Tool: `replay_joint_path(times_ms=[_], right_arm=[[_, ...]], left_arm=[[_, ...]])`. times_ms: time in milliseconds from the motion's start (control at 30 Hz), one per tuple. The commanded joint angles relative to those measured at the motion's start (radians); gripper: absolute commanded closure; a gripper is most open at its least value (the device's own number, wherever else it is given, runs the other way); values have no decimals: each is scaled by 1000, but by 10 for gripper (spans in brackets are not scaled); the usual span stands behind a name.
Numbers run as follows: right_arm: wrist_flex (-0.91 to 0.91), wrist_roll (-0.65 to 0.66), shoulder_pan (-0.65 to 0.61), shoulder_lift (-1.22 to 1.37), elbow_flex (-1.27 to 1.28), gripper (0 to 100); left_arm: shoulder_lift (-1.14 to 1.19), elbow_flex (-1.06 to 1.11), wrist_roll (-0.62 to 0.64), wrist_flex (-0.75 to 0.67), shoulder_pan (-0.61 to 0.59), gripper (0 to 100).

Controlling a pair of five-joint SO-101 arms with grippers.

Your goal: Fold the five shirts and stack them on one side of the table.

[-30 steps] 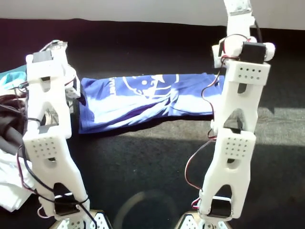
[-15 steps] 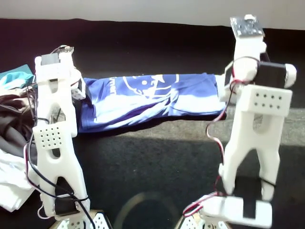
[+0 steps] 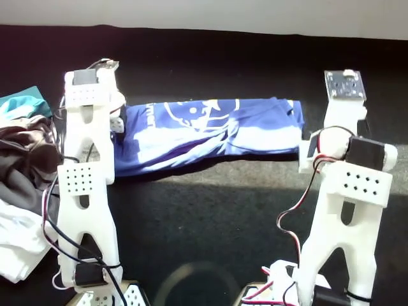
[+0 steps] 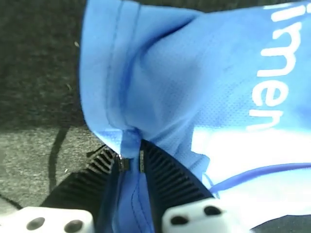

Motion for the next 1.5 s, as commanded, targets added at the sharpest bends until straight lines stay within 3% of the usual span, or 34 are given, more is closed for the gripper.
replay_joint_path(times_ms=[0,200,333,467,633,767,900,1100,1467], right_arm=[[-136,-5,42,-36,174,796],[-348,-3,59,-38,426,796],[-515,-3,59,-36,593,796],[-688,-3,59,-35,745,796],[-858,-5,79,-28,900,796],[-898,-6,193,-36,974,796],[-898,-9,317,-38,981,796],[-901,-12,300,-36,986,796],[-903,-12,295,-31,986,796]], left_arm=[[-12,-56,-43,12,-119,991],[-39,-79,-64,14,-213,991],[-151,-4,-64,18,-177,991],[-332,147,-63,18,-33,991],[-572,288,-61,14,232,991],[-642,255,-63,0,453,991],[-598,208,-63,-107,611,991],[-463,196,-60,-304,748,991],[-349,50,-57,-456,848,991]])
